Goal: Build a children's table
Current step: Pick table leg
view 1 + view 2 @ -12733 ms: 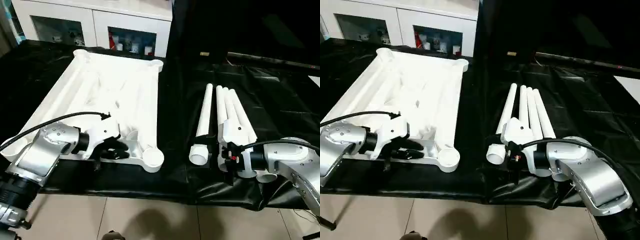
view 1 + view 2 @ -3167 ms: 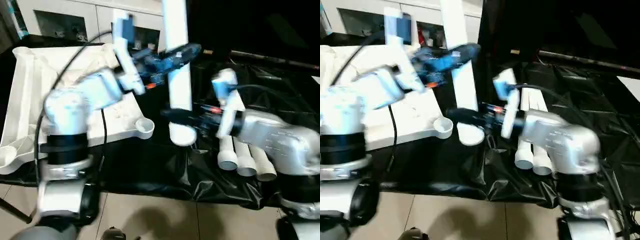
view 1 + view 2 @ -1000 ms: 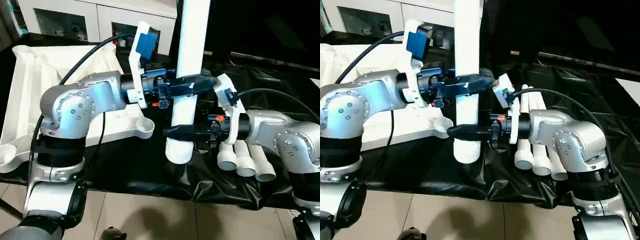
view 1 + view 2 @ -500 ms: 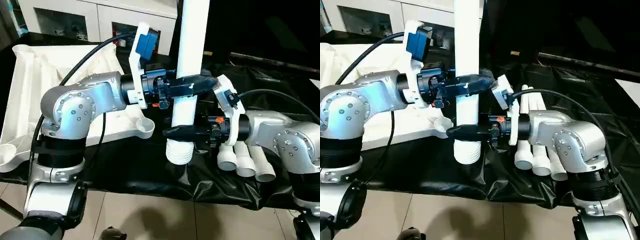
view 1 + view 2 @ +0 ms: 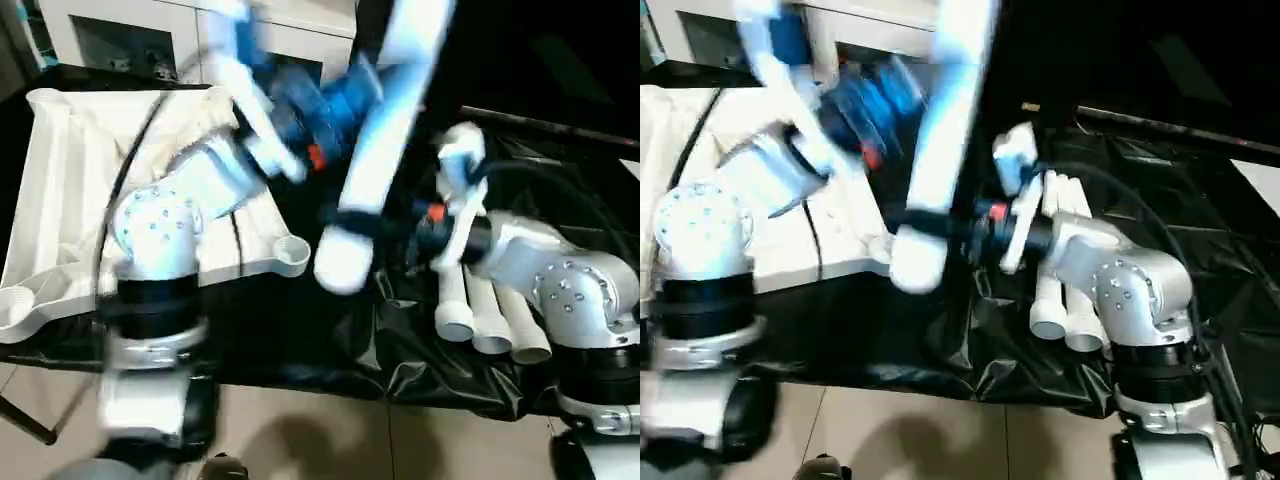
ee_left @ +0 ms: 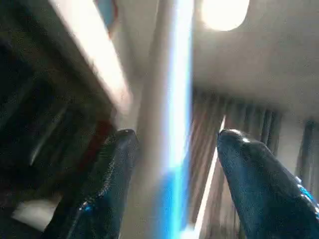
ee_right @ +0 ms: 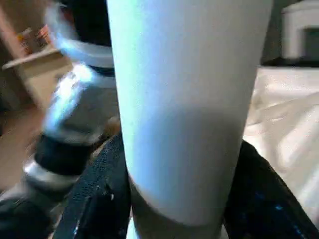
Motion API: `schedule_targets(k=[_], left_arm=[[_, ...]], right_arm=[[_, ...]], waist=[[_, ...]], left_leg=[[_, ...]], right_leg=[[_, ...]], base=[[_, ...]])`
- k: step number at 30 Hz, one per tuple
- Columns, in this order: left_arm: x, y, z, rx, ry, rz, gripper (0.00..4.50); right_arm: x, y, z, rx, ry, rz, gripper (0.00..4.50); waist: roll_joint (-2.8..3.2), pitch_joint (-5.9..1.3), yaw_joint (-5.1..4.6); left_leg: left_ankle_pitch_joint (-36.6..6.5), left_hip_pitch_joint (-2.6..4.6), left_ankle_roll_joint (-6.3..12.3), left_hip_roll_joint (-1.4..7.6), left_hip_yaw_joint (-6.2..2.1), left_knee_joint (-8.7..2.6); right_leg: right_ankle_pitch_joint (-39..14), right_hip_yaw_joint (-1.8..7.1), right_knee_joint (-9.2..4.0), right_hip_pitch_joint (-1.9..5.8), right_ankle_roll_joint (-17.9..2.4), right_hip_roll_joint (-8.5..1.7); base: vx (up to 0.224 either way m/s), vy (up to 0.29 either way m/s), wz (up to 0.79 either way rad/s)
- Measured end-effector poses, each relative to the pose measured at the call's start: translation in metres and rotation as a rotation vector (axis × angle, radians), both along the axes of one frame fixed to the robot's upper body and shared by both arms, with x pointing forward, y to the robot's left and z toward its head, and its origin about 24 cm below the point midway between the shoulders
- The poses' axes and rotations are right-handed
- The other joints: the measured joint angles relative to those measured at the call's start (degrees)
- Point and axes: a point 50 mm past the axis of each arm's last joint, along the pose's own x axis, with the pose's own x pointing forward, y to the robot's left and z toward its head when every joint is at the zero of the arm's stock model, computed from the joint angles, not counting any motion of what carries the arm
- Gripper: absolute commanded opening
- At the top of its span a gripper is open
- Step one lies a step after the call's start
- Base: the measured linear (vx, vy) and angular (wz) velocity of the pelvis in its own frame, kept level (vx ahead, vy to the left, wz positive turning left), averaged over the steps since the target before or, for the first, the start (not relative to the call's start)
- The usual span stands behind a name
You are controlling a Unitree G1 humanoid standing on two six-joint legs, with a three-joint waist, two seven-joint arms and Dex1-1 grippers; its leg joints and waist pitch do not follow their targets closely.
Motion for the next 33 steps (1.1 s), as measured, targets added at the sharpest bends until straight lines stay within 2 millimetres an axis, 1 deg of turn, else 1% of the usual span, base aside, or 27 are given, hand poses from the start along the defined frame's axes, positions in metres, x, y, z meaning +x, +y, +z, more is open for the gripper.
schedule_targets(k=[2,5,6,7,8,9,10,12,13,14,16,19,21,22,23,25,26,32,33], left_arm=[[0.001,0.005,0.004,-0.023,-0.011,0.03,2.99],[0.007,0.014,0.002,0.051,0.013,0.109,2.99],[0.01,0.018,0.0,0.096,0.015,0.165,2.99],[0.018,0.027,-0.006,0.264,0.005,0.344,2.99],[0.025,0.036,-0.016,0.404,0.011,0.499,2.99],[0.03,0.047,-0.026,0.484,0.034,0.621,2.99],[0.034,0.056,-0.039,0.542,0.07,0.71,2.99],[0.037,0.072,-0.058,0.646,0.065,0.911,2.99],[0.035,0.078,-0.074,0.714,0.073,1.001,2.99],[0.033,0.083,-0.085,0.752,0.087,1.048,2.99],[0.028,0.091,-0.106,0.807,0.124,1.118,2.99],[0.017,0.099,-0.121,0.808,0.136,1.221,2.99],[0.006,0.106,-0.132,0.823,0.139,1.307,2.99],[0.001,0.112,-0.14,0.837,0.155,1.352,2.99],[-0.003,0.116,-0.145,0.842,0.168,1.384,2.99],[-0.011,0.118,-0.155,0.845,0.202,1.412,2.99],[-0.012,0.118,-0.157,0.849,0.205,1.411,2.99],[-0.013,0.118,-0.152,0.838,0.185,1.425,2.99],[-0.015,0.119,-0.152,0.837,0.186,1.43,2.99]], right_arm=[[0.004,-0.003,0.001,0.019,-0.032,-0.078,1.93],[0.012,-0.01,0.004,0.032,-0.074,-0.243,1.93],[0.014,-0.014,0.005,0.026,-0.089,-0.301,1.93],[0.018,-0.021,0.004,0.008,-0.127,-0.421,1.93],[0.019,-0.027,0.0,-0.011,-0.162,-0.513,1.93],[0.018,-0.035,-0.005,-0.031,-0.184,-0.58,1.93],[0.017,-0.043,-0.012,-0.056,-0.188,-0.639,1.92],[0.013,-0.049,-0.026,-0.09,-0.162,-0.743,1.92],[0.009,-0.051,-0.035,-0.12,-0.144,-0.8,1.92],[0.005,-0.054,-0.044,-0.149,-0.126,-0.836,1.92],[0.0,-0.06,-0.061,-0.215,-0.061,-0.913,1.92],[-0.011,-0.065,-0.08,-0.302,-0.004,-0.985,1.92],[-0.021,-0.064,-0.094,-0.377,0.022,-1.009,1.92],[-0.025,-0.063,-0.102,-0.422,0.033,-1.024,1.92],[-0.026,-0.062,-0.106,-0.448,0.029,-1.039,1.92],[-0.026,-0.063,-0.108,-0.506,-0.02,-1.088,1.92],[-0.025,-0.063,-0.106,-0.512,-0.037,-1.099,1.92],[-0.023,-0.063,-0.102,-0.509,-0.07,-1.111,1.92],[-0.02,-0.062,-0.101,-0.501,-0.075,-1.106,1.92]], waist=[[0.23,0.01,0.0],[0.41,0.06,-0.13],[0.5,0.06,-0.14],[0.75,-0.05,-0.15],[1.25,-0.21,-0.17],[1.64,-0.24,-0.26],[1.92,-0.1,-0.3],[2.08,-0.12,-0.31],[2.25,-0.09,-0.34],[2.38,-0.01,-0.36],[2.48,0.07,-0.48],[2.57,0.06,-0.66],[2.66,-0.02,-1.2],[2.64,-0.01,-1.68],[2.68,0.0,-1.91],[2.69,0.02,-2.26],[2.67,0.02,-2.35],[2.67,-0.01,-2.56],[2.49,-0.02,-2.73]], left_leg=[[0.0,0.01,0.0,0.0,-0.03,0.0],[0.01,0.02,-0.02,0.0,-0.07,0.0],[0.01,0.02,-0.03,0.0,-0.09,-0.01],[0.01,0.11,-0.03,0.01,-0.15,-0.03],[0.0,0.19,-0.02,0.0,-0.21,-0.04],[-0.03,0.26,0.02,-0.08,-0.16,-0.04],[-0.03,0.21,0.02,-0.09,-0.14,-0.04],[-0.02,0.19,0.01,-0.05,-0.2,-0.1],[-0.04,0.2,0.02,-0.05,-0.19,-0.12],[-0.04,0.18,0.02,-0.05,-0.19,-0.12],[-0.04,0.12,0.03,-0.05,-0.18,-0.14],[-0.04,0.18,0.03,-0.05,-0.15,-0.21],[-0.06,0.29,0.05,-0.05,-0.15,-0.23],[-0.06,0.23,0.05,-0.04,-0.16,-0.23],[-0.06,0.23,0.05,-0.05,-0.16,-0.23],[-0.06,0.21,0.06,-0.05,-0.16,-0.21],[-0.06,0.21,0.06,-0.05,-0.18,-0.21],[-0.06,0.23,0.06,-0.07,-0.21,-0.19],[-0.06,0.22,0.06,-0.08,-0.2,-0.18]], right_leg=[[0.0,0.0,-0.01,0.02,0.02,0.0],[0.01,-0.01,0.0,0.01,0.04,0.01],[0.03,0.02,0.0,-0.01,0.06,0.01],[0.01,0.0,-0.04,0.06,0.08,0.02],[-0.18,0.0,-0.15,0.21,0.47,0.02],[-0.21,0.07,-0.18,0.29,0.6,-0.03],[-0.22,0.08,-0.16,0.27,0.65,-0.05],[-0.21,0.04,-0.19,0.25,0.61,0.01],[-0.23,0.04,-0.21,0.27,0.55,0.0],[-0.15,0.04,-0.21,0.27,0.42,0.0],[-0.1,0.04,-0.18,0.17,0.31,0.01],[-0.11,0.06,-0.22,0.15,0.31,0.02],[-0.3,0.06,-0.24,0.26,0.58,0.02],[-0.27,0.06,-0.23,0.19,0.56,0.02],[-0.26,0.06,-0.24,0.18,0.56,0.02],[-0.26,0.07,-0.24,0.12,0.57,0.02],[-0.26,0.06,-0.24,0.11,0.58,0.02],[-0.24,0.06,-0.24,0.13,0.6,0.02],[-0.24,0.07,-0.24,0.12,0.6,0.0]], base=[[0.0,0.0,0.0],[0.0,0.0,0.0],[0.0,0.0,0.0],[0.0,0.0,0.0],[0.0,0.0,0.0],[0.0,0.0,0.0],[0.0,0.0,0.0],[0.0,0.0,0.0],[0.0,0.0,0.0],[0.0,0.0,0.0],[0.0,0.0,0.0],[0.0,0.0,0.0],[0.0,0.0,0.0],[0.0,0.0,0.0],[0.0,0.0,0.0],[0.0,0.0,0.0],[0.0,0.0,0.0],[0.0,0.0,0.0],[0.0,0.0,0.0]])
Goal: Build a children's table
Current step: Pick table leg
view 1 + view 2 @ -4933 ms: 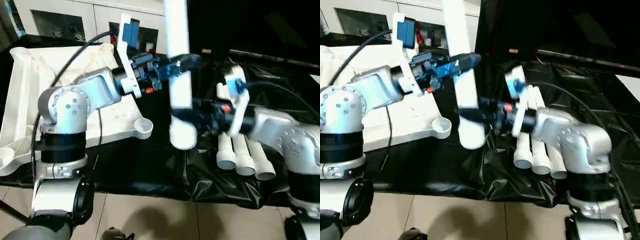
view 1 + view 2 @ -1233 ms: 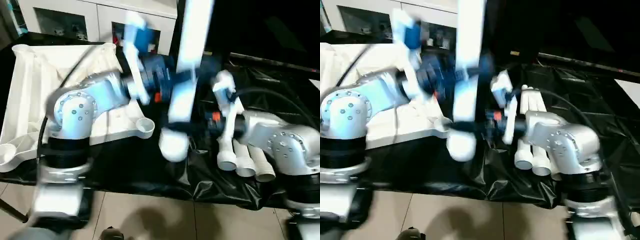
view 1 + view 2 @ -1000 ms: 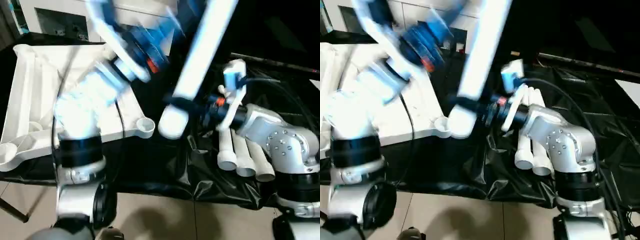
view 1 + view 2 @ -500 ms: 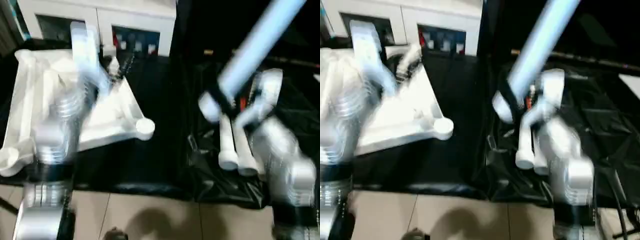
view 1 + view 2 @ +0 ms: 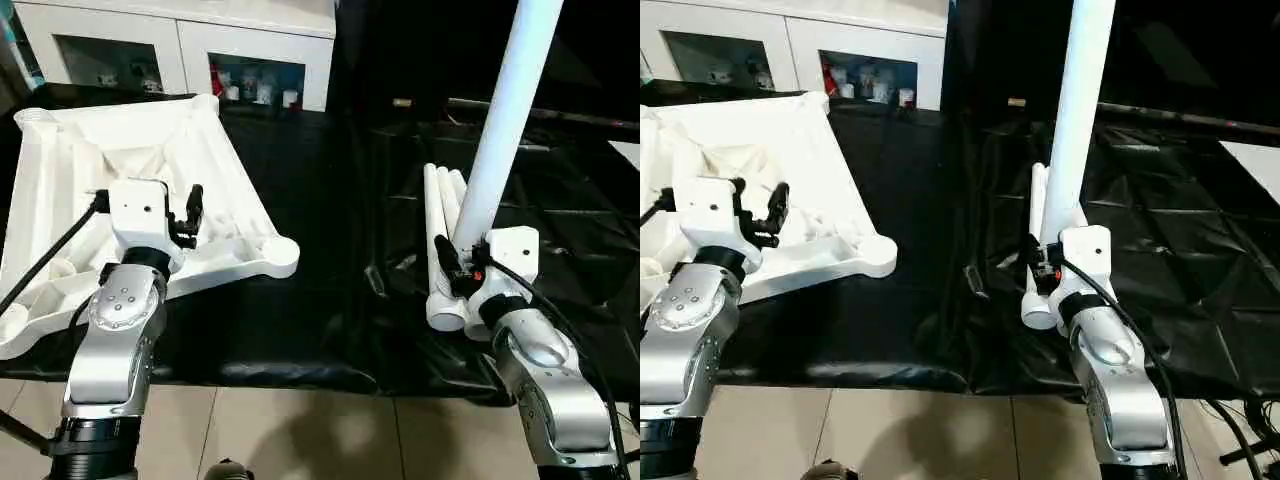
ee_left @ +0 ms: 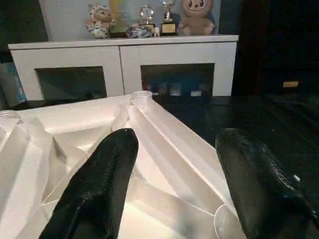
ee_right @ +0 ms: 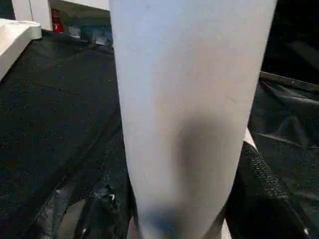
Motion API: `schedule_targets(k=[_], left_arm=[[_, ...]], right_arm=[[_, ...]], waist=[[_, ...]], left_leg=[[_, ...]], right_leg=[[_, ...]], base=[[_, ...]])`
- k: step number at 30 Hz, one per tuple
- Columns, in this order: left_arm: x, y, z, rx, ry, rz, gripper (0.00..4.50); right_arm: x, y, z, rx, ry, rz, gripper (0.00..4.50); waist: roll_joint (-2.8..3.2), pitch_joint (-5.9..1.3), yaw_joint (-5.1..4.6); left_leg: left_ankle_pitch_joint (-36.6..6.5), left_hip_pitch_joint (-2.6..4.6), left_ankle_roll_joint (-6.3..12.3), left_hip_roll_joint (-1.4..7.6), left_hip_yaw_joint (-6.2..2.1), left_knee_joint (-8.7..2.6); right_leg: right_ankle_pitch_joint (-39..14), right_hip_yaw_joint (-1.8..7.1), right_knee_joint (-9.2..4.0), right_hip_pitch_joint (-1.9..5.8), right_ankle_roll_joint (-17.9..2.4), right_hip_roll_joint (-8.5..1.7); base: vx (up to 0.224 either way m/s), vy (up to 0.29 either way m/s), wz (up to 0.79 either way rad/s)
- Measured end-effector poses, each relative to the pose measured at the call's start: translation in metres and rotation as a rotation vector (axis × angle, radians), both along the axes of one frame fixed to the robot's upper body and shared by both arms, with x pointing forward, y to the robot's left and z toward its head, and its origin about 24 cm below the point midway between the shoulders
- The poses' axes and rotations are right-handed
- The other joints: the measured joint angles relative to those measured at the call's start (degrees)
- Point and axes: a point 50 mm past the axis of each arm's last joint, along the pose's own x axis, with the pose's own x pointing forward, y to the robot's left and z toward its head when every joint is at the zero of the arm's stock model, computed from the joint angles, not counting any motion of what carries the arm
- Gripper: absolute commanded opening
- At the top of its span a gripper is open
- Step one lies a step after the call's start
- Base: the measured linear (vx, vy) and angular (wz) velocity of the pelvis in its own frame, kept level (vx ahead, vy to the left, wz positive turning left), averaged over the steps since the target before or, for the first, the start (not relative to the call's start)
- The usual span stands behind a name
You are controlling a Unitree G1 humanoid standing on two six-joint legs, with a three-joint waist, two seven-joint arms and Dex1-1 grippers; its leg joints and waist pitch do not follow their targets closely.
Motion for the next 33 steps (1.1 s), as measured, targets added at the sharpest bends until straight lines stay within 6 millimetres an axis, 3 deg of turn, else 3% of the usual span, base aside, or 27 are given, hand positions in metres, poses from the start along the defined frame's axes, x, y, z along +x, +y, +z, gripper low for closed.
schedule_targets(k=[4,6,8,9,10,12,13,15,16,17,18,19,20,21,22,23,24,25,26,28,29,30,31,33], left_arm=[[-0.01,0.005,-0.003,0.017,0.021,0.019,2.99],[-0.011,0.008,-0.004,0.022,0.027,0.033,2.99],[-0.013,0.01,-0.005,0.029,0.028,0.045,2.99],[-0.014,0.01,-0.006,0.034,0.028,0.05,2.99],[-0.014,0.01,-0.006,0.041,0.022,0.053,2.99],[-0.014,0.011,-0.007,0.045,0.018,0.063,2.99],[-0.014,0.01,-0.008,0.045,0.014,0.066,2.99],[-0.012,0.007,-0.008,0.04,0.012,0.06,2.99],[-0.01,0.001,-0.009,0.028,0.015,0.042,2.99],[-0.008,-0.007,-0.01,0.02,0.016,0.014,2.99],[-0.007,-0.017,-0.01,0.013,0.014,-0.022,2.99],[-0.006,-0.022,-0.012,0.009,0.015,-0.043,2.99],[-0.005,-0.022,-0.013,0.011,0.019,-0.05,2.99],[-0.002,-0.023,-0.011,0.033,0.013,-0.063,2.99],[0.001,-0.024,-0.009,0.057,0.007,-0.075,2.99],[0.002,-0.024,-0.01,0.068,0.005,-0.075,2.99],[0.002,-0.023,-0.01,0.071,0.006,-0.073,2.99],[0.004,-0.024,-0.012,0.073,0.01,-0.072,2.99],[0.005,-0.025,-0.013,0.071,0.01,-0.073,2.99],[0.006,-0.029,-0.014,0.061,0.014,-0.083,2.99],[0.006,-0.032,-0.014,0.059,0.013,-0.091,2.99],[0.006,-0.035,-0.015,0.052,0.013,-0.099,2.99],[0.006,-0.04,-0.015,0.048,0.011,-0.113,2.99],[0.006,-0.047,-0.019,0.037,0.023,-0.128,2.99]], right_arm=[[0.011,0.008,0.007,0.087,-0.046,0.114,1.92],[0.013,0.009,0.01,0.128,-0.056,0.147,1.92],[0.011,0.009,0.008,0.149,-0.047,0.146,1.92],[0.01,0.01,0.006,0.153,-0.041,0.146,1.92],[0.007,0.011,0.003,0.159,-0.031,0.149,1.92],[0.006,0.022,0.003,0.18,-0.028,0.175,1.92],[0.005,0.029,0.006,0.192,-0.04,0.195,1.92],[0.005,0.032,0.008,0.192,-0.049,0.21,1.92],[0.005,0.029,0.008,0.187,-0.051,0.201,1.92],[0.004,0.024,0.006,0.183,-0.048,0.184,1.92],[0.005,0.019,0.004,0.177,-0.041,0.168,1.92],[0.005,0.016,0.003,0.177,-0.038,0.163,1.92],[0.004,0.015,0.002,0.182,-0.037,0.158,1.92],[0.003,0.015,0.002,0.2,-0.04,0.153,1.92],[-0.001,0.016,-0.003,0.217,-0.025,0.147,1.92],[-0.003,0.02,-0.007,0.225,-0.007,0.153,1.92],[-0.003,0.023,-0.008,0.231,-0.004,0.163,1.92],[-0.004,0.025,-0.006,0.235,-0.014,0.163,1.92],[-0.004,0.025,-0.004,0.234,-0.023,0.163,1.92],[-0.005,0.025,-0.001,0.233,-0.035,0.162,1.92],[-0.005,0.025,-0.002,0.234,-0.033,0.161,1.92],[-0.006,0.024,-0.003,0.234,-0.029,0.157,1.92],[-0.007,0.023,-0.005,0.234,-0.023,0.15,1.92],[-0.01,0.016,-0.008,0.227,-0.008,0.128,1.92]], waist=[[-0.75,-0.07,0.12],[-0.8,-0.09,1.36],[-0.25,-0.32,3.07],[-0.22,-0.36,3.48],[-0.28,-0.38,3.56],[-0.3,-0.38,2.87],[-0.28,-0.36,2.1],[-0.39,-0.36,0.65],[-1.02,-0.53,-0.3],[-0.96,-0.51,-0.14],[-0.91,-0.51,0.7],[0.09,-0.65,0.56],[0.68,-0.74,-0.19],[1.49,-0.37,-1.23],[1.7,-0.3,-2.75],[1.99,-0.12,-3.4],[2.11,-0.08,-3.77],[2.29,-0.1,-3.85],[2.52,-0.25,-3.8],[3.08,-0.87,-3.69],[3.04,-0.95,-3.57],[2.83,-1.07,-3.55],[1.94,-1.45,-3.45],[1.9,-1.34,-2.45]], left_leg=[[-0.04,-0.2,0.12,-0.03,0.11,0.05],[-0.5,-0.35,0.86,-0.22,0.12,0.82],[-1.37,-1.0,2.77,-0.65,-0.13,2.62],[-1.66,-1.14,3.22,-1.25,-0.11,2.91],[-1.92,-0.98,3.75,-1.98,0.4,2.85],[-2.01,-0.96,5.44,-3.18,1.16,2.66],[-2.12,-0.97,6.53,-3.96,1.87,2.7],[-2.03,-1.03,7.62,-5.12,2.89,2.68],[-1.93,-1.12,7.94,-5.78,3.9,2.58],[-2.35,-1.19,7.98,-5.96,4.47,3.17],[-4.72,-1.48,7.94,-6.07,2.53,5.54],[-5.59,-2.36,6.08,-6.21,-2.73,11.05],[-7.43,-1.16,3.25,-5.1,-5.35,10.67],[-8.28,-0.75,1.34,-3.92,-5.32,9.39],[-7.59,-1.31,2.03,-3.83,-4.89,9.14],[-7.16,-1.34,1.38,-3.92,-4.7,8.81],[-7.09,-1.3,1.27,-3.93,-4.77,8.72],[-6.83,-1.34,1.21,-3.85,-4.88,8.33],[-6.45,-1.54,1.23,-3.81,-4.87,7.78],[-4.03,-2.13,3.59,-3.79,-4.85,5.34],[-3.15,-2.25,4.08,-3.97,-4.76,4.37],[-2.52,-2.45,4.06,-4.06,-4.6,3.91],[-2.2,-2.98,4.03,-4.55,-4.1,3.71],[-2.15,-2.97,3.92,-4.57,-3.51,2.67]], right_leg=[[0.05,0.06,0.07,-0.1,0.0,-0.19],[0.17,0.11,0.07,-0.01,0.29,-0.75],[0.11,0.38,0.09,0.08,1.23,-1.41],[0.09,0.45,0.02,0.2,1.82,-2.02],[0.25,1.12,-0.59,0.32,2.26,-2.31],[0.14,1.39,-0.92,0.09,1.85,-2.97],[-1.11,0.76,0.99,-0.56,-0.1,-3.58],[-2.46,-1.67,3.19,-1.16,0.44,-3.06],[-1.61,-0.68,2.83,-1.18,1.16,-2.78],[-1.12,-0.01,2.42,-1.13,1.83,-3.53],[-0.3,0.76,2.05,-1.33,2.32,-3.97],[0.44,0.05,1.61,-1.13,3.01,-4.88],[1.01,-1.16,1.19,-0.92,3.42,-6.17],[1.06,-2.08,0.66,-0.47,3.31,-6.5],[-0.06,-1.01,0.07,-0.33,1.25,-5.1],[-0.44,-0.07,0.14,-0.28,-1.26,-3.94],[-0.12,-0.26,0.38,0.05,-2.53,-2.82],[-0.04,-0.5,1.95,0.83,-2.69,-1.11],[-0.19,-0.76,3.63,0.86,-2.5,0.3],[-2.0,-1.61,6.18,0.79,-1.82,2.12],[-2.57,-1.57,5.89,1.06,-1.76,2.07],[-2.89,-1.0,4.78,1.64,-1.81,1.84],[-4.35,0.24,1.95,2.4,1.09,0.8],[-3.76,-0.25,2.16,1.55,0.87,-0.13]], base=[[0.0,0.0,0.0],[0.013,0.05,-0.02],[0.027,0.122,-0.01],[0.024,0.184,0.09],[0.024,0.184,0.09],[0.004,0.215,0.16],[-0.003,0.222,0.16],[-0.048,0.163,0.05],[-0.066,0.139,0.02],[-0.059,0.168,0.08],[-0.027,0.261,-0.26],[-0.027,0.261,-0.26],[-0.046,0.291,-0.42],[-0.099,0.254,0.14],[-0.099,0.254,0.14],[-0.107,0.221,0.22],[-0.087,0.162,0.01],[-0.087,0.162,0.01],[-0.086,0.081,0.02],[-0.097,0.041,0.0],[-0.112,-0.001,-0.01],[-0.117,-0.057,-0.06],[-0.117,-0.057,-0.06],[-0.122,-0.092,-0.2]])
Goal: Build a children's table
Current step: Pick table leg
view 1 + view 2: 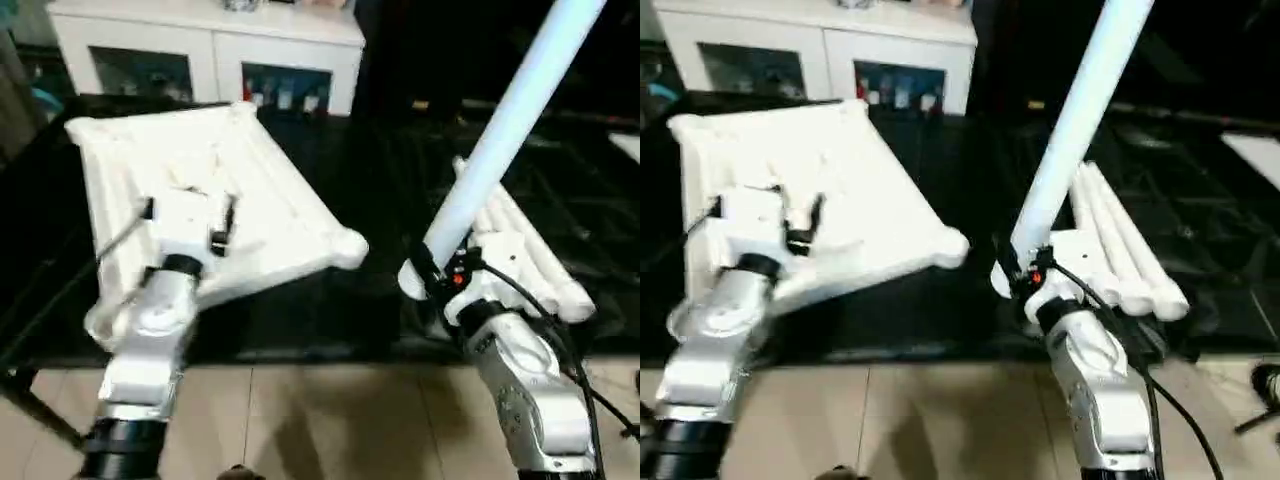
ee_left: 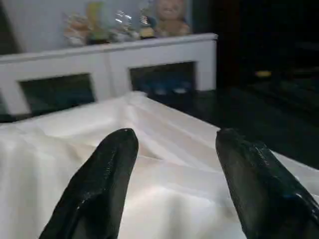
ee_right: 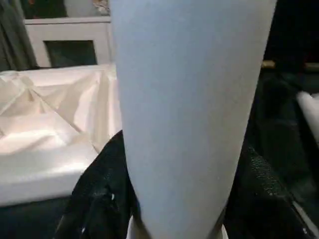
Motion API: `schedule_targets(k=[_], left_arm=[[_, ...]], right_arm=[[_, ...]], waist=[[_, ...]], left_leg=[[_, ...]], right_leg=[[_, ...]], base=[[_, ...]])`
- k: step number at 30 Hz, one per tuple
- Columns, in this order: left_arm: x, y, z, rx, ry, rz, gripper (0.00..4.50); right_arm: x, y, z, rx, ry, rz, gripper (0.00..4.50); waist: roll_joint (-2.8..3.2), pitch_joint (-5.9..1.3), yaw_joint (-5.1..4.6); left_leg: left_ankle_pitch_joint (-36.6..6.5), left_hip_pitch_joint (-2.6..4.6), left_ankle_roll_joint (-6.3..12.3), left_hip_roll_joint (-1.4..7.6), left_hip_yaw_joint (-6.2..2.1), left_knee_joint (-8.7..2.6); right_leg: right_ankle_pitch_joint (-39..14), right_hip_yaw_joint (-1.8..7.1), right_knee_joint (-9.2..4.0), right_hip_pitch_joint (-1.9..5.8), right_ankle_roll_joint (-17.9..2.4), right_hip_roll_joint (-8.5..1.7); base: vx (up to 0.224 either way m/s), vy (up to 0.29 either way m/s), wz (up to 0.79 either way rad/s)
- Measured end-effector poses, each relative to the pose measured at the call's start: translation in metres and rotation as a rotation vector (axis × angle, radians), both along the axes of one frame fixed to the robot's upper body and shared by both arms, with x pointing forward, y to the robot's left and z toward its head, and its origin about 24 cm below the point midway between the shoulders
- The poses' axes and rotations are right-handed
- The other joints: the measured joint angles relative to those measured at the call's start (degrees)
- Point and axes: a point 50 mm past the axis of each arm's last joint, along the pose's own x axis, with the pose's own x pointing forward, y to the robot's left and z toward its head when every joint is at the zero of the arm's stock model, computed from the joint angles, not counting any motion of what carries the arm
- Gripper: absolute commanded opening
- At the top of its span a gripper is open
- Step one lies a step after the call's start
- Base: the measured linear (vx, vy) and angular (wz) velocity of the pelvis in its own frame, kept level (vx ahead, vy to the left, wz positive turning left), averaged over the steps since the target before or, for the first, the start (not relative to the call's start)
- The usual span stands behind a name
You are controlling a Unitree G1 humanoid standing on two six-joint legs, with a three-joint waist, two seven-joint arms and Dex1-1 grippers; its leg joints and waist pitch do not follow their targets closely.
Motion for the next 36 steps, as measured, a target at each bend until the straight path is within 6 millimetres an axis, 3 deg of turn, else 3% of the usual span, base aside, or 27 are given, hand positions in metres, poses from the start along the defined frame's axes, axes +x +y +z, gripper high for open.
schedule_targets(k=[1,3,6,12,13,14,16,17,18,19,20,21,22,23,24,25,26,27,28,29,30,31,32,33,34,35,36], left_arm=[[0.0,-0.007,-0.001,0.006,0.002,-0.025,2.99],[0.0,-0.011,0.0,0.03,-0.012,-0.038,2.99],[0.003,-0.004,0.004,0.065,-0.035,-0.025,2.99],[0.004,-0.007,0.002,0.024,-0.009,-0.058,2.99],[0.004,-0.008,0.002,0.017,-0.009,-0.058,2.99],[0.004,-0.01,0.001,0.006,-0.007,-0.061,2.99],[0.004,-0.013,-0.001,-0.013,0.003,-0.064,2.99],[0.004,-0.014,-0.002,-0.017,0.004,-0.065,2.99],[0.004,-0.014,-0.002,-0.021,0.002,-0.066,2.99],[0.002,-0.013,-0.005,-0.024,0.006,-0.062,2.99],[0.001,-0.013,-0.006,-0.025,0.009,-0.059,2.99],[0.003,-0.014,-0.002,-0.024,-0.007,-0.063,2.99],[0.003,-0.013,-0.002,-0.021,-0.008,-0.06,2.99],[0.003,-0.012,-0.004,-0.021,-0.001,-0.054,2.99],[0.002,-0.01,-0.005,-0.022,0.004,-0.048,2.99],[0.002,-0.007,-0.005,-0.023,0.003,-0.039,2.99],[0.002,-0.007,-0.005,-0.023,0.001,-0.035,2.99],[0.003,-0.007,-0.004,-0.023,0.0,-0.035,2.99],[0.004,-0.008,-0.002,-0.024,-0.009,-0.041,2.99],[0.005,-0.01,0.0,-0.027,-0.017,-0.046,2.99],[0.006,-0.018,0.0,-0.039,-0.017,-0.066,2.99],[0.005,-0.024,-0.001,-0.042,-0.014,-0.09,2.99],[0.005,-0.027,0.0,-0.042,-0.015,-0.103,2.99],[0.006,-0.027,0.001,-0.041,-0.019,-0.104,2.99],[0.006,-0.027,0.002,-0.04,-0.025,-0.103,2.99],[0.007,-0.026,0.003,-0.039,-0.027,-0.1,2.99],[0.007,-0.024,0.004,-0.036,-0.033,-0.09,2.99]], right_arm=[[0.0,-0.006,-0.001,-0.015,0.008,-0.017,1.92],[0.0,-0.013,0.0,-0.021,0.005,-0.047,1.92],[0.0,-0.016,0.0,-0.021,0.006,-0.065,1.92],[-0.001,-0.02,0.002,-0.033,0.003,-0.083,1.92],[-0.001,-0.021,0.004,-0.041,-0.002,-0.079,1.92],[-0.001,-0.023,0.005,-0.05,-0.008,-0.077,1.92],[-0.002,-0.023,0.008,-0.055,-0.019,-0.069,1.92],[-0.002,-0.022,0.009,-0.058,-0.023,-0.061,1.92],[-0.001,-0.022,0.009,-0.065,-0.02,-0.055,1.92],[0.0,-0.02,0.009,-0.072,-0.015,-0.042,1.92],[0.0,-0.019,0.011,-0.072,-0.023,-0.033,1.92],[0.001,-0.017,0.013,-0.064,-0.031,-0.029,1.92],[0.001,-0.013,0.01,-0.057,-0.02,-0.012,1.92],[0.001,-0.011,0.01,-0.057,-0.017,-0.003,1.92],[0.002,-0.011,0.011,-0.058,-0.022,0.001,1.92],[0.004,-0.01,0.015,-0.06,-0.037,0.006,1.92],[0.006,-0.009,0.017,-0.062,-0.047,0.009,1.92],[0.007,-0.009,0.019,-0.062,-0.054,0.011,1.92],[0.007,-0.01,0.019,-0.066,-0.056,0.01,1.92],[0.006,-0.012,0.019,-0.073,-0.055,0.006,1.92],[0.005,-0.018,0.017,-0.086,-0.043,-0.01,1.92],[0.005,-0.022,0.014,-0.092,-0.026,-0.024,1.92],[0.005,-0.023,0.013,-0.096,-0.021,-0.031,1.92],[0.005,-0.024,0.013,-0.098,-0.024,-0.033,1.92],[0.006,-0.025,0.014,-0.098,-0.027,-0.036,1.92],[0.007,-0.024,0.015,-0.098,-0.032,-0.035,1.92],[0.009,-0.022,0.018,-0.096,-0.043,-0.026,1.92]], waist=[[0.02,0.15,0.57],[0.35,0.29,0.87],[1.0,0.57,-0.05],[1.51,0.92,-0.78],[1.57,1.04,-0.49],[1.89,1.11,-0.94],[1.48,1.25,-1.19],[1.35,1.4,-1.13],[1.38,2.01,-1.16],[1.9,2.43,-1.11],[3.58,2.46,-2.15],[4.3,2.87,-3.11],[3.5,3.11,-4.69],[2.83,3.02,-5.3],[2.52,2.82,-5.61],[2.35,2.57,-6.18],[1.93,2.32,-6.5],[1.23,1.91,-7.03],[-0.33,1.16,-7.67],[-0.93,0.92,-7.38],[-0.65,0.84,-7.01],[-0.58,0.71,-6.38],[-0.94,0.53,-5.88],[-0.94,0.46,-5.37],[-0.14,0.27,-4.26],[1.12,0.03,-3.34],[2.65,0.02,-3.01]], left_leg=[[0.0,0.47,-0.01,0.24,0.65,-0.58],[0.56,0.88,-0.93,0.71,0.94,-1.19],[0.74,1.03,-1.28,1.88,0.61,-1.37],[0.74,1.56,-1.29,1.88,1.18,-2.02],[0.74,1.14,-1.27,1.67,0.88,-2.13],[0.76,0.65,-1.25,0.62,-0.59,-2.29],[0.75,0.33,-1.26,-0.8,-2.17,-2.45],[0.38,0.6,-1.4,-1.04,-2.31,-2.16],[-1.88,0.8,-2.08,-0.82,-2.31,0.0],[-4.93,1.53,-2.73,0.48,-2.42,5.8],[-6.61,2.91,-2.9,1.98,-2.65,7.06],[-6.87,3.01,-0.91,2.48,-2.95,7.09],[-6.84,3.14,-0.78,0.64,-4.86,6.57],[-6.83,3.38,-0.74,-0.58,-6.15,6.09],[-6.67,3.8,-0.48,-1.72,-7.57,5.41],[-6.48,4.32,-0.25,-4.01,-10.2,4.38],[-5.74,5.0,-0.07,-6.07,-11.88,2.98],[-4.84,5.71,-0.17,-8.27,-13.68,1.08],[-3.66,6.42,-0.54,-10.7,-15.36,-1.19],[-3.87,6.18,-0.16,-11.13,-15.36,-1.58],[-5.51,4.91,2.77,-9.36,-11.66,1.53],[-6.59,3.08,5.1,-7.17,-7.12,6.44],[-6.72,1.29,5.68,-5.53,-2.95,9.18],[-6.61,0.41,5.79,-4.76,-1.09,8.0],[-5.94,-0.37,6.68,-3.63,0.0,5.2],[-4.78,-0.07,8.28,-2.42,0.08,1.73],[-1.62,0.45,8.24,-1.26,-1.52,-0.43]], right_leg=[[0.38,-0.08,0.01,-0.41,-0.07,-0.32],[0.4,-1.09,-0.05,-0.44,-0.09,-0.79],[0.44,-2.98,-1.39,-0.04,-0.17,-0.76],[1.29,-2.96,-2.94,0.27,-0.92,-0.95],[1.3,-3.35,-3.13,0.57,-0.93,-1.17],[1.28,-4.94,-3.16,0.91,-0.91,-1.99],[1.28,-5.25,-3.06,1.04,-0.92,-2.52],[1.28,-6.1,-3.06,1.29,-0.92,-3.22],[1.28,-8.11,-3.31,1.94,-0.91,-4.28],[1.27,-11.87,-3.68,3.92,-0.91,-5.6],[1.08,-15.45,-4.12,6.13,-0.54,-6.08],[0.63,-16.77,-3.97,7.16,-0.03,-5.85],[-1.95,-10.68,-0.67,5.67,-1.3,-3.34],[-3.06,-6.74,1.6,5.37,-1.82,-0.99],[-3.95,-4.55,3.48,5.28,-2.22,0.91],[-5.06,-2.73,4.39,5.23,-2.8,2.82],[-5.67,-1.49,3.99,5.15,-3.2,3.33],[-6.34,0.02,2.79,5.17,-3.43,3.31],[-7.16,2.55,-0.9,5.95,-3.43,2.87],[-4.9,2.97,-1.76,6.8,-1.69,2.74],[-4.51,2.29,-2.66,7.58,-2.24,3.16],[-4.7,1.4,-3.48,8.45,-2.6,3.0],[-4.74,-0.08,-4.67,9.6,-2.42,2.34],[-4.82,-1.34,-5.83,10.43,-2.53,2.29],[-5.0,-3.52,-7.29,11.59,-2.8,2.71],[-5.28,-5.91,-8.55,12.75,-2.76,3.65],[-6.32,-8.23,-8.07,13.33,-2.39,4.67]], base=[[-0.126,-0.093,-0.26],[-0.097,-0.038,-0.29],[-0.066,0.006,-0.21],[-0.009,0.005,-0.03],[0.0,0.0,0.0],[-0.045,0.034,0.22],[-0.014,0.012,0.53],[-0.007,-0.013,0.52],[-0.004,0.04,0.34],[-0.004,0.04,0.34],[0.12,0.113,0.27],[0.184,0.096,0.58],[0.184,0.096,0.58],[0.125,0.018,0.64],[0.094,-0.011,0.37],[0.094,-0.011,0.37],[0.085,-0.015,0.25],[0.0,0.0,0.0],[0.101,-0.074,0.37],[0.114,-0.161,0.59],[0.114,-0.161,0.59],[0.145,-0.185,0.56],[0.178,-0.173,0.51],[0.283,-0.241,0.81],[0.194,-0.159,0.6],[0.245,-0.136,0.69],[0.234,-0.115,0.47]])
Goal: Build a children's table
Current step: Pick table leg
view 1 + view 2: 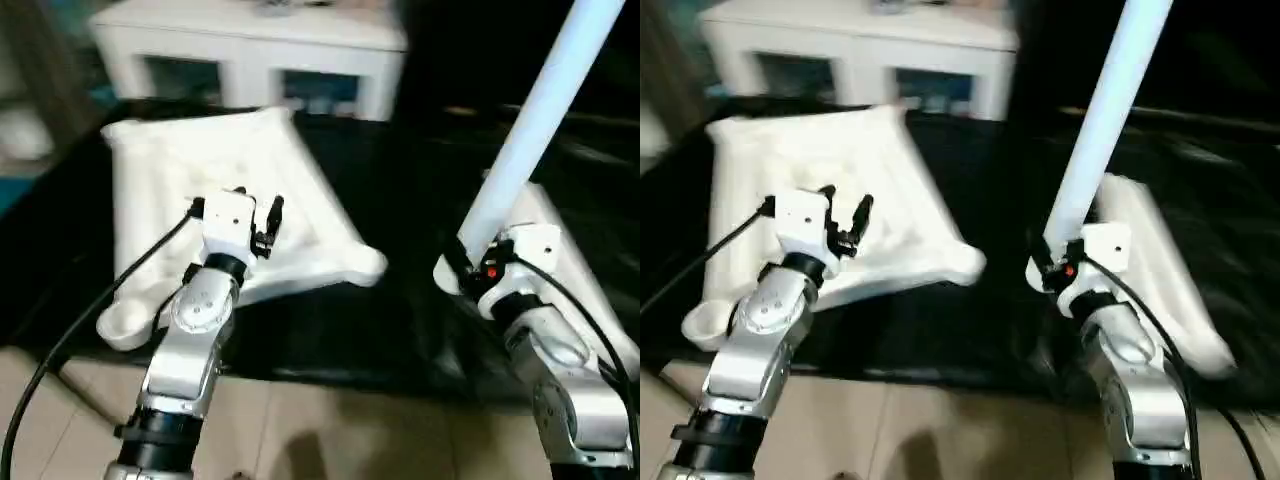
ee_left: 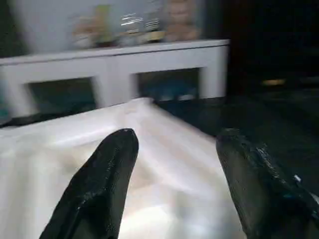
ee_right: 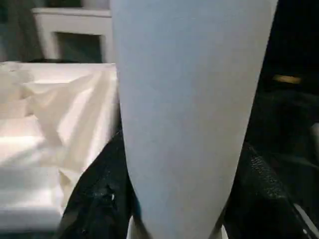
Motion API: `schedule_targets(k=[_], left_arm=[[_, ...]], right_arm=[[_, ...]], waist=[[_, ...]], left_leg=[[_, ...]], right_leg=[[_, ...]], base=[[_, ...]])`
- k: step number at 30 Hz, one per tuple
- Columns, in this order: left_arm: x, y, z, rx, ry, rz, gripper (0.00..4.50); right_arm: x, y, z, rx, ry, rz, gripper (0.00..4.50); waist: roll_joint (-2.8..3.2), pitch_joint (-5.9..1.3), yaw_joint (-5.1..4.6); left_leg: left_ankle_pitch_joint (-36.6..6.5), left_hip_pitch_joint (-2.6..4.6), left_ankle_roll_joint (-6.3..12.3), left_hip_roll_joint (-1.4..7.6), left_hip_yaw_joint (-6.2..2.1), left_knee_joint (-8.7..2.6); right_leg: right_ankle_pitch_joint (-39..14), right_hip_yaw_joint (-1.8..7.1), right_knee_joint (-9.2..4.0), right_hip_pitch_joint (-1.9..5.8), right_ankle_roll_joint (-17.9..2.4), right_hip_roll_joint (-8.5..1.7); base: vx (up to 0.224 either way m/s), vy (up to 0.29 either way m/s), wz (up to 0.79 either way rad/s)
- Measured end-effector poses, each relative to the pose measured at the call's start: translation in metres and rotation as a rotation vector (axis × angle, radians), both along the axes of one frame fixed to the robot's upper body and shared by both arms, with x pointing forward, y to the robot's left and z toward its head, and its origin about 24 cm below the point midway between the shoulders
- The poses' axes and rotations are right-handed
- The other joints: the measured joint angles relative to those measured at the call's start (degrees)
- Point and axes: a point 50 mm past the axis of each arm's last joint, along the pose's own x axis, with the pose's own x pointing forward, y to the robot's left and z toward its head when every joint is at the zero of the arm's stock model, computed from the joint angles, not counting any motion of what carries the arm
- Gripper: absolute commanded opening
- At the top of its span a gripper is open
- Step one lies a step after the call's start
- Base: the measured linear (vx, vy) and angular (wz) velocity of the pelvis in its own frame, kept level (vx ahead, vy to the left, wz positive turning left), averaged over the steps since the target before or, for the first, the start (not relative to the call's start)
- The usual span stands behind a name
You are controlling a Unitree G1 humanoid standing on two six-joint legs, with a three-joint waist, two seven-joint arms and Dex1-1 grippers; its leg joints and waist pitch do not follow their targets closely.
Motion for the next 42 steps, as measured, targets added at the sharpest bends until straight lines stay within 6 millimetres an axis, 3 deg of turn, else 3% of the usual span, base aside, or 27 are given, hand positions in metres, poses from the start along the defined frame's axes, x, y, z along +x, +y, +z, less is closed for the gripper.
schedule_targets(k=[1,2,3,4,5,6,7,8,9,10,11,12,14,15,16,17,18,19,20,30,32,34,36,37,39,40,42], left_arm=[[-0.002,0.013,-0.005,0.012,0.018,0.045,2.99],[-0.002,0.021,-0.011,0.02,0.045,0.076,2.99],[-0.002,0.023,-0.014,0.022,0.056,0.088,2.99],[-0.002,0.021,-0.012,0.018,0.049,0.087,2.99],[-0.002,0.02,-0.009,0.015,0.036,0.086,2.99],[-0.003,0.019,-0.006,0.012,0.023,0.088,2.99],[-0.003,0.019,-0.003,0.01,0.01,0.091,2.99],[-0.003,0.019,-0.003,0.005,0.009,0.095,2.99],[-0.004,0.014,-0.006,-0.006,0.017,0.088,2.99],[-0.008,0.016,-0.012,-0.004,0.042,0.093,2.99],[-0.009,0.02,-0.015,0.004,0.057,0.105,2.99],[-0.009,0.023,-0.013,0.013,0.053,0.102,2.99],[-0.008,0.029,-0.005,0.024,0.024,0.093,2.99],[-0.009,0.032,-0.003,0.037,0.017,0.085,2.99],[-0.011,0.037,-0.006,0.046,0.03,0.077,2.99],[-0.013,0.042,-0.009,0.056,0.045,0.075,2.99],[-0.015,0.045,-0.011,0.065,0.056,0.071,2.99],[-0.015,0.045,-0.012,0.063,0.059,0.051,2.99],[-0.015,0.041,-0.011,0.06,0.058,0.029,2.99],[-0.009,0.029,-0.008,0.02,0.061,-0.011,2.99],[-0.009,0.023,-0.012,0.011,0.069,-0.024,2.99],[-0.009,0.02,-0.013,0.01,0.07,-0.022,2.99],[-0.008,0.018,-0.012,0.012,0.066,-0.011,2.99],[-0.008,0.018,-0.014,0.021,0.072,-0.009,2.99],[-0.007,0.019,-0.016,0.032,0.084,-0.005,2.99],[-0.006,0.018,-0.017,0.03,0.088,-0.008,2.99],[-0.005,0.014,-0.015,0.019,0.075,-0.018,2.99]], right_arm=[[0.005,0.014,0.003,0.012,-0.012,0.051,1.92],[0.004,0.022,0.003,0.021,-0.014,0.082,1.92],[0.003,0.024,0.001,0.022,-0.005,0.093,1.92],[0.004,0.023,0.0,0.015,0.002,0.094,1.92],[0.004,0.022,0.0,0.011,0.002,0.096,1.92],[0.004,0.022,0.001,0.01,-0.002,0.104,1.92],[0.004,0.023,0.001,0.012,-0.004,0.115,1.92],[0.004,0.023,0.0,0.01,-0.001,0.119,1.92],[0.004,0.022,0.0,0.006,0.002,0.124,1.92],[0.003,0.024,-0.002,0.004,0.013,0.135,1.92],[0.002,0.027,-0.003,0.006,0.016,0.151,1.92],[0.001,0.028,-0.004,0.02,0.022,0.158,1.92],[0.001,0.028,-0.004,0.025,0.027,0.159,1.92],[0.001,0.03,-0.005,0.032,0.029,0.16,1.92],[0.001,0.034,-0.005,0.042,0.033,0.172,1.92],[0.001,0.036,-0.005,0.056,0.033,0.182,1.92],[0.001,0.036,-0.005,0.063,0.033,0.185,1.92],[0.001,0.034,-0.005,0.068,0.042,0.178,1.92],[-0.001,0.032,-0.008,0.069,0.056,0.168,1.92],[-0.012,0.009,-0.015,0.055,0.106,0.049,1.92],[-0.016,0.003,-0.014,0.07,0.116,0.003,1.92],[-0.019,-0.003,-0.017,0.07,0.136,-0.033,1.92],[-0.02,-0.004,-0.018,0.069,0.143,-0.045,1.92],[-0.02,-0.001,-0.018,0.077,0.142,-0.041,1.92],[-0.022,0.004,-0.016,0.084,0.137,-0.031,1.92],[-0.022,0.005,-0.016,0.082,0.138,-0.029,1.92],[-0.022,0.004,-0.014,0.072,0.133,-0.029,1.92]], waist=[[-0.43,0.15,0.11],[-0.81,0.03,-0.35],[-1.08,-0.04,-0.26],[-1.47,0.06,-0.23],[-2.29,0.11,-0.4],[-3.64,0.19,-0.39],[-5.26,0.72,-0.19],[-6.77,0.56,-0.01],[-6.27,0.89,0.28],[-6.44,1.1,1.46],[-6.55,1.11,2.38],[-6.59,1.11,3.23],[-5.58,0.92,5.77],[-5.37,0.93,6.61],[-5.51,0.84,7.24],[-5.56,0.86,7.57],[-5.62,0.87,7.68],[-5.96,0.96,7.63],[-6.0,0.98,7.58],[-5.67,1.22,3.71],[-5.49,1.31,5.0],[-4.91,1.37,6.34],[-4.33,1.4,6.21],[-4.2,1.44,5.22],[-3.38,1.3,3.63],[-2.99,1.1,2.64],[-2.86,0.62,1.7]], left_leg=[[-0.49,0.02,-4.52,-0.73,-2.82,1.86],[-0.77,0.31,-4.98,-2.14,-4.86,2.08],[-0.76,1.09,-4.98,-3.17,-6.68,1.32],[-0.67,2.01,-5.2,-3.92,-8.15,0.33],[-0.68,2.81,-5.59,-4.62,-8.81,-0.31],[-0.98,3.56,-6.67,-5.36,-9.16,-0.62],[-1.53,4.24,-7.75,-6.49,-9.51,-0.68],[-1.88,4.46,-7.76,-6.36,-8.91,0.03],[-3.85,4.0,-4.1,-4.47,-6.31,3.66],[-5.12,4.06,-2.62,-3.22,-2.48,6.84],[-5.03,4.73,-2.8,-3.12,-1.05,6.95],[-4.87,5.19,-3.06,-3.1,-0.09,5.54],[-3.61,5.34,-5.77,-1.67,0.44,1.5],[-3.93,5.29,-8.62,-0.7,0.62,1.32],[-3.95,4.64,-8.64,-0.34,0.67,1.71],[-3.97,4.54,-8.64,-0.45,0.57,1.86],[-3.97,4.52,-8.64,-0.87,0.69,1.95],[-4.04,4.4,-8.55,-1.53,1.21,2.18],[-3.99,4.51,-8.61,-1.47,1.44,2.11],[-2.54,4.66,-9.76,0.9,3.99,0.79],[-2.66,5.4,-9.61,1.53,5.32,1.09],[-3.48,5.6,-8.96,1.3,4.5,2.84],[-4.35,5.63,-9.34,0.71,3.9,3.19],[-4.49,5.45,-8.66,0.62,4.8,2.86],[-4.12,4.59,-8.17,0.5,5.0,2.94],[-3.88,4.23,-7.94,0.58,4.64,2.83],[-2.94,3.31,-7.55,1.14,4.08,2.42]], right_leg=[[-2.02,0.8,7.93,-2.6,1.82,-0.38],[-2.51,3.23,13.93,-5.55,1.87,-0.61],[-2.86,6.05,16.68,-8.72,1.71,-0.45],[-2.92,8.84,16.81,-12.74,2.01,-0.73],[-2.39,10.83,15.7,-15.05,2.37,-1.54],[-1.28,12.6,13.14,-16.14,2.1,-2.71],[3.06,13.74,8.89,-15.9,2.33,-4.57],[7.4,14.04,7.76,-14.85,2.8,-4.4],[7.3,12.79,7.36,-13.83,2.28,-4.13],[6.98,12.91,6.56,-12.54,1.6,-3.66],[7.04,13.35,5.97,-11.61,0.8,-3.18],[6.85,14.13,5.6,-11.2,0.6,-2.44],[6.77,14.55,5.85,-11.32,0.77,-0.21],[6.57,14.38,6.52,-11.77,0.8,0.36],[6.63,14.19,8.18,-13.41,0.82,0.48],[6.79,13.87,9.29,-14.54,0.67,0.03],[7.25,13.33,8.73,-15.15,0.9,-1.36],[7.98,13.19,7.53,-15.56,2.67,-3.5],[8.28,13.06,7.5,-15.52,2.95,-3.99],[9.28,11.73,6.76,-15.0,1.62,-4.29],[9.45,14.37,6.67,-15.15,2.0,-2.98],[9.92,18.94,6.62,-15.16,2.94,-0.7],[10.47,21.97,5.87,-15.38,4.09,0.76],[9.83,21.27,5.61,-16.17,3.16,0.38],[8.83,16.26,6.41,-16.37,0.9,-2.48],[9.0,13.86,6.8,-15.78,0.44,-3.29],[8.97,10.93,9.1,-15.29,0.43,-3.44]], base=[[0.234,-0.115,0.47],[0.19,-0.144,0.42],[0.172,-0.157,0.61],[0.172,-0.157,0.61],[0.147,-0.143,0.6],[0.103,-0.219,0.7],[0.103,-0.219,0.7],[0.112,-0.272,0.87],[0.137,-0.23,0.74],[0.137,-0.23,0.74],[0.15,-0.186,0.45],[0.147,-0.123,0.4],[0.116,-0.081,0.4],[0.057,-0.011,0.32],[0.057,-0.011,0.32],[0.011,0.016,0.2],[0.0,0.0,0.0],[-0.081,0.075,0.12],[-0.095,0.061,0.09],[-0.08,-0.024,0.06],[-0.055,0.004,-0.14],[-0.03,0.067,-0.46],[-0.07,0.134,-0.4],[-0.097,0.138,-0.38],[-0.076,0.155,-0.09],[-0.044,0.152,0.01],[-0.005,0.031,0.05]])
